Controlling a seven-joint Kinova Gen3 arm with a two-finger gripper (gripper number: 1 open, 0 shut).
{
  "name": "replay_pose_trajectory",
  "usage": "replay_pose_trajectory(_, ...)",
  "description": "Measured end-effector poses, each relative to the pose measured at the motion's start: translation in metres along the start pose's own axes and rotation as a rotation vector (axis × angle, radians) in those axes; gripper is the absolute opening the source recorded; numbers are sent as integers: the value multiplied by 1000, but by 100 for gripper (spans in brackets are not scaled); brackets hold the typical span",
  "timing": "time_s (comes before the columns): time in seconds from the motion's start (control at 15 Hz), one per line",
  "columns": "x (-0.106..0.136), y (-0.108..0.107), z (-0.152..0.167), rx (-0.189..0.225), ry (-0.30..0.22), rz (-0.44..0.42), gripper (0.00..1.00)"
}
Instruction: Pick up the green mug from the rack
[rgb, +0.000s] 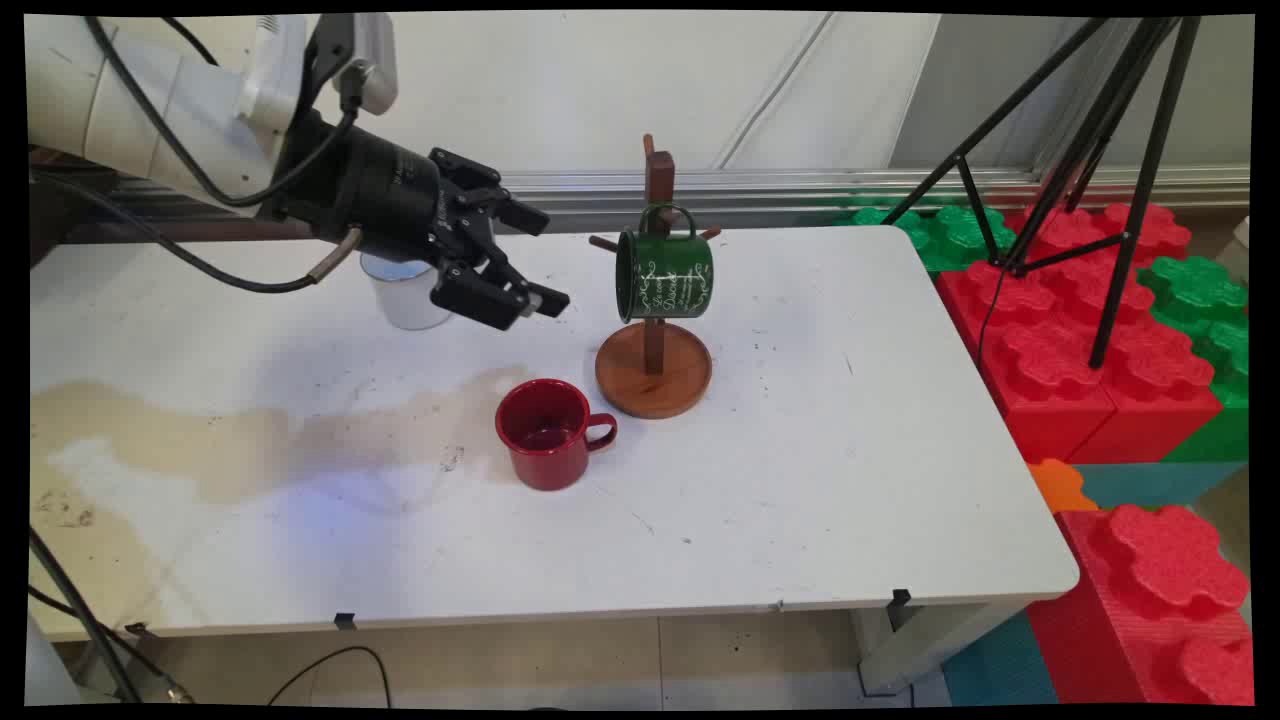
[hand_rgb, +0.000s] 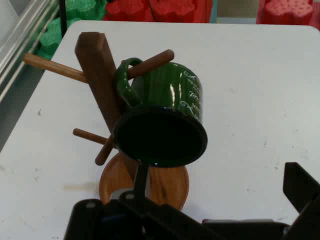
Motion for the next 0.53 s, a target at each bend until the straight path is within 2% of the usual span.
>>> replay_pose_trajectory(0.27,13,7,8,-4,-9,-80,100)
replay_pose_trajectory(0.53,34,14,27,7,6,-187,100)
